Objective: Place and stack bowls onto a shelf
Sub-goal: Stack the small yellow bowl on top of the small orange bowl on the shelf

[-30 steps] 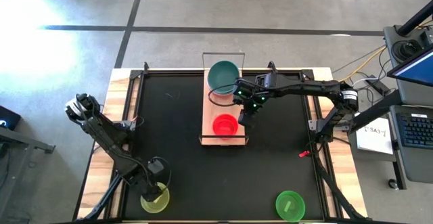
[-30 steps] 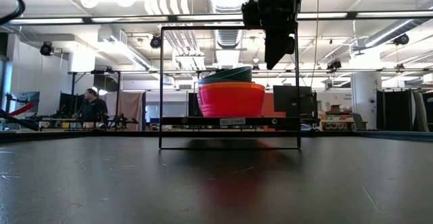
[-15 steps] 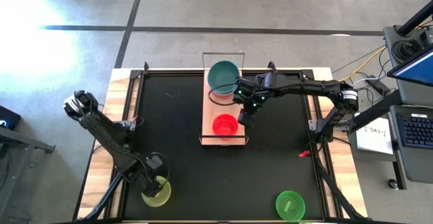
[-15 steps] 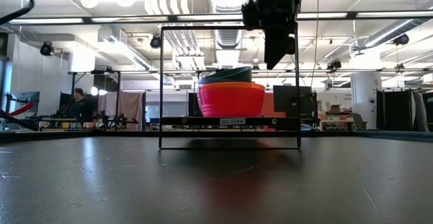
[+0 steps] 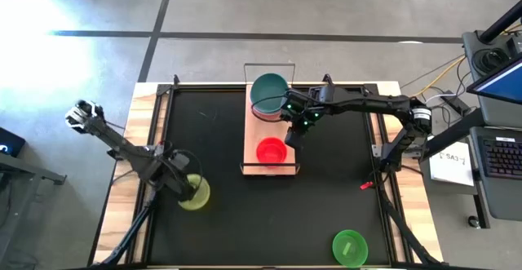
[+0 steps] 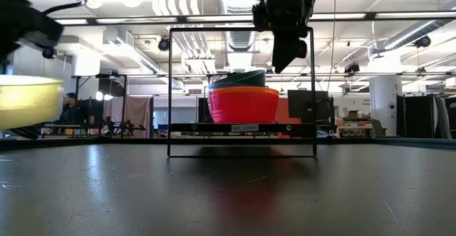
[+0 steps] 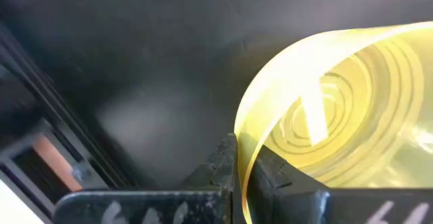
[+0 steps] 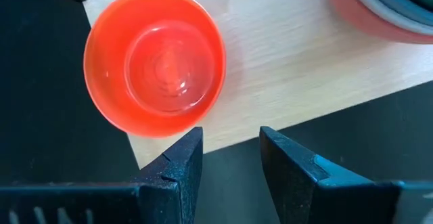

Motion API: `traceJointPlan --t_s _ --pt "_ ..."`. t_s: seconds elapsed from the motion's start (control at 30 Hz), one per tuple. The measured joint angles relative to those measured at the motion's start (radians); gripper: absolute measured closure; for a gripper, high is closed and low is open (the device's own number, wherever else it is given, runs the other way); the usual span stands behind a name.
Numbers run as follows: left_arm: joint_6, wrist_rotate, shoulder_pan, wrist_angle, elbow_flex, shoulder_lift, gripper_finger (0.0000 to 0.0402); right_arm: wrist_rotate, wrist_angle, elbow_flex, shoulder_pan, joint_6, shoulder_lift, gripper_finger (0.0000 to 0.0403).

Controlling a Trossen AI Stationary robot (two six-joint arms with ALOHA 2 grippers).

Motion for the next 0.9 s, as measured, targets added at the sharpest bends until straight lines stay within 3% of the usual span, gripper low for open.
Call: traceJointPlan --t_s 0.37,0.7,0.9 --pt "0.254 -0.265 0.339 -0.03 0.0 -0.117 0.0402 -0.001 0.016 0.052 0.0 -0.027 -0.001 0.0268" --pt "0.656 -0.408 0.593 0.127 0.096 -0.1 0.0402 -0.011 0.009 0.134 0.0 -0.039 -0.001 0.0268" --pt "0.852 -0.411 0.669 0.349 0.168 -0.054 0.0401 -0.013 0.011 0.186 0.001 -0.046 -0.001 0.0268"
